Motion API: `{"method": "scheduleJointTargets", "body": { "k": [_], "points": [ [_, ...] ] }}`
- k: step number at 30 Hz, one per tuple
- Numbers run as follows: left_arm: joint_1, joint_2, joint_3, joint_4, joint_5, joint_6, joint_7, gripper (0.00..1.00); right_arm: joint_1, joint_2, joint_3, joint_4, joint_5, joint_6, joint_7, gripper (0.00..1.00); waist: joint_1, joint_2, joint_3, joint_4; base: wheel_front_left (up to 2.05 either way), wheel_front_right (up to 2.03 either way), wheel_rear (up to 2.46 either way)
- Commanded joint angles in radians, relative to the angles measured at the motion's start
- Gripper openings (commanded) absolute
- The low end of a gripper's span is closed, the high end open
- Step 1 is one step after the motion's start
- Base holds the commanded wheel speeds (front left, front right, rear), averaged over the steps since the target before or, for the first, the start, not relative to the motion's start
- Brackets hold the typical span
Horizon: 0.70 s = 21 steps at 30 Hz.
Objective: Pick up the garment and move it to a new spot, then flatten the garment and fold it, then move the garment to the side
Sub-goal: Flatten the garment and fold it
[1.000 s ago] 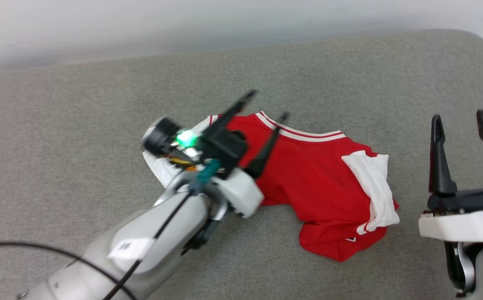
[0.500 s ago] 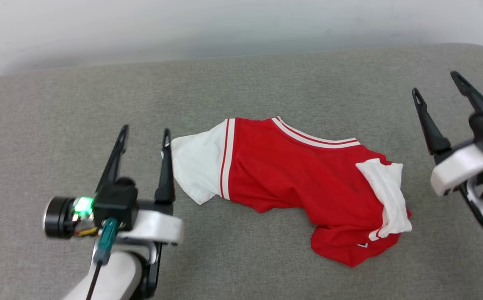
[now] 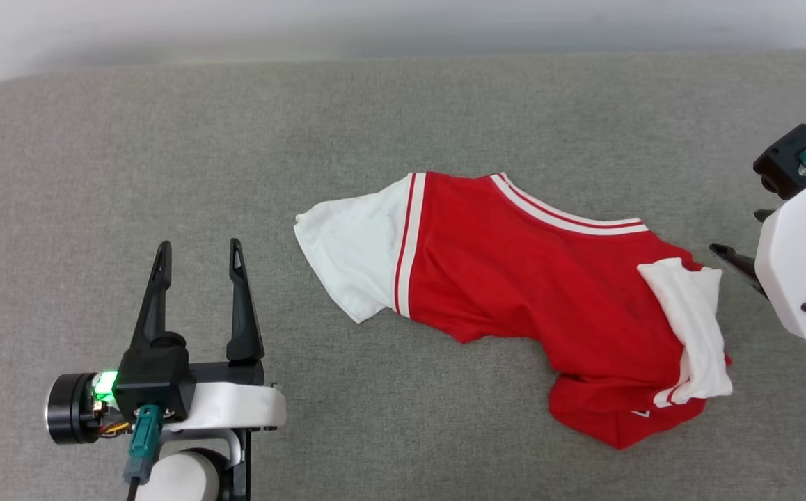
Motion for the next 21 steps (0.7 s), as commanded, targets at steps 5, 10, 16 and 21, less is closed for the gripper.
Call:
{"method": "scheduleJointTargets", "body": {
  "k": [5,10,16,21],
  "points": [
    [-0.007,-0.059,0.056,-0.004,0.05,-0.052,-0.002,1.0,-0.074,-0.018,0.084,0.052,0.118,-0.001,0.114,1.0,0.0001,0.0,0.074,0.03,0.0,0.0,0.0],
    [-0.028,-0.105,0.095,0.002,0.088,-0.098,-0.002,1.0,-0.091,0.02,0.148,0.16,0.151,-0.001,0.121,1.0,0.0001,0.0,0.123,0.046,0.0,0.0,0.0],
    [-0.033,-0.152,0.138,0.019,0.122,-0.142,-0.002,1.0,-0.028,0.059,0.289,0.222,0.195,0.001,0.107,1.0,0.0001,0.0,0.137,0.052,0.0,0.0,0.0],
    [-0.011,-0.178,0.179,0.032,0.14,-0.175,-0.003,1.0,-0.118,0.052,0.288,0.201,0.205,0.001,-0.055,0.0,0.0001,0.0,0.108,0.042,0.0,0.0,0.0]
  ]
}}
